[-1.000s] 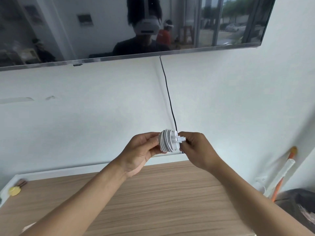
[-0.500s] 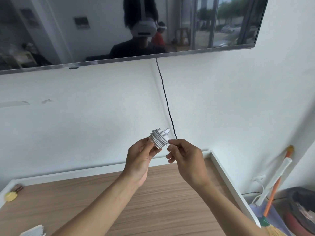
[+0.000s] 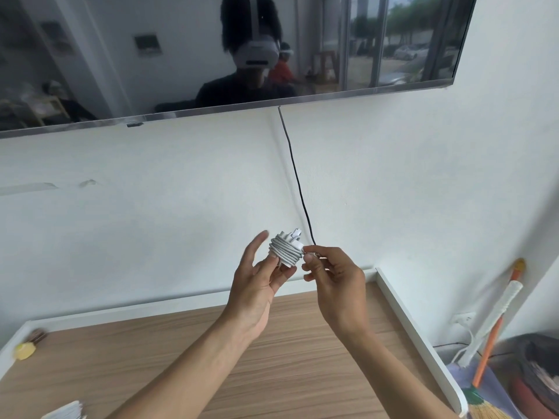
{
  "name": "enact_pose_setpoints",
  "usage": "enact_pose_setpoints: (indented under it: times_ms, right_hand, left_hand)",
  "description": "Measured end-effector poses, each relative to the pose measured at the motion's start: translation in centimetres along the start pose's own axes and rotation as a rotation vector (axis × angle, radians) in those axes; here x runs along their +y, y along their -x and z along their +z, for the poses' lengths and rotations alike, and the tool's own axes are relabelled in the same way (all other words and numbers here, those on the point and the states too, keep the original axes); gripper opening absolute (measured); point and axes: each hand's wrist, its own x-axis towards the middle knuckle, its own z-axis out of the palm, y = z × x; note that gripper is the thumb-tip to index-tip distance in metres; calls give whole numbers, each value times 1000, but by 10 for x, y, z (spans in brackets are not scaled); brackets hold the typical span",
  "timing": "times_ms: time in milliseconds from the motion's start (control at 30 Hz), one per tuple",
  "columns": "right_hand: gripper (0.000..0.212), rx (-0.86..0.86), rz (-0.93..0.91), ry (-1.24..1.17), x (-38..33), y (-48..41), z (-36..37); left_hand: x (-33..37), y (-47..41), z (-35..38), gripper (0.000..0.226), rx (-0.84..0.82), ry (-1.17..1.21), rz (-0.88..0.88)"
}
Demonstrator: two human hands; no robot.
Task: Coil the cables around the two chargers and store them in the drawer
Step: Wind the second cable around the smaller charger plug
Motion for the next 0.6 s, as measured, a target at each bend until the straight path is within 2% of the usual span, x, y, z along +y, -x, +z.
enact_pose_setpoints:
  times_ms: [167, 333, 600]
  right_hand:
    - [13, 75, 14, -23, 6, 3, 4]
    - [7, 99, 42, -65, 6, 2, 4]
    - [17, 78, 3, -167, 4, -1, 6]
  left_hand:
    - [-1, 4, 2, 29, -14, -137, 35]
    - [1, 8, 1, 29, -15, -146, 51]
    - [9, 10, 4, 26, 3, -143, 121]
